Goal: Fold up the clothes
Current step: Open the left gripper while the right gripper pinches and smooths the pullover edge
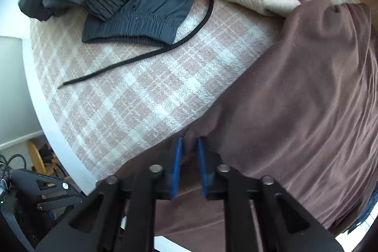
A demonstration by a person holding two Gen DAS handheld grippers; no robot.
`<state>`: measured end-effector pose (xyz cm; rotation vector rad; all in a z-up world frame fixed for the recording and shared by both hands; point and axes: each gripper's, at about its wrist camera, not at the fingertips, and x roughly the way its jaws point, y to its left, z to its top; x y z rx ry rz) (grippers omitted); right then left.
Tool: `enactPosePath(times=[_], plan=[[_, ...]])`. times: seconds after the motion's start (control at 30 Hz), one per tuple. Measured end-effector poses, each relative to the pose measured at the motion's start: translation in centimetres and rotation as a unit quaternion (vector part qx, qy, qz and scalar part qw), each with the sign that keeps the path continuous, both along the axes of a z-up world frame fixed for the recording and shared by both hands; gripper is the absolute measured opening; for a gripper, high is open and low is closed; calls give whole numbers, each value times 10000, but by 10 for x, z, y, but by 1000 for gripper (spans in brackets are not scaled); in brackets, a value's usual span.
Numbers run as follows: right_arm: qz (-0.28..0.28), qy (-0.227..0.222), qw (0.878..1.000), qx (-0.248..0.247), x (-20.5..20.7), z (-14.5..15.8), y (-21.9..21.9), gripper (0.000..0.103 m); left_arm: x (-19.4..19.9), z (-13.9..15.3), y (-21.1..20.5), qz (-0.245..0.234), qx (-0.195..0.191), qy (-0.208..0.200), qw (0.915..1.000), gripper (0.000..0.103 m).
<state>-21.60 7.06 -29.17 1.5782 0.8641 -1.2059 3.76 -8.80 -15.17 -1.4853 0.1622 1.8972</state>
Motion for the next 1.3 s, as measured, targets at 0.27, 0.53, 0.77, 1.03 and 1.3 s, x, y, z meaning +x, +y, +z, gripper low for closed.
enactPosePath(times=[0.27,0.53,0.77,1.03,1.3], plan=[[-855,-692,9915,-697,-26,28,53,4,2,9,-12,-167,40,-13,9999,12],[-857,-353,9905,-1013,-28,56,120,10,-26,29,-52,161,-202,11,9997,11],[-1807,-1032,9764,-581,-17,28,197,17,-65,24,-44,-61,-345,11,9994,18],[-2314,-965,9658,-663,-1,32,210,17,-88,12,0,-862,-484,211,9949,18],[-2609,-568,9602,-821,-5,62,216,18,-92,-3,15,-1387,-667,127,9880,18]])
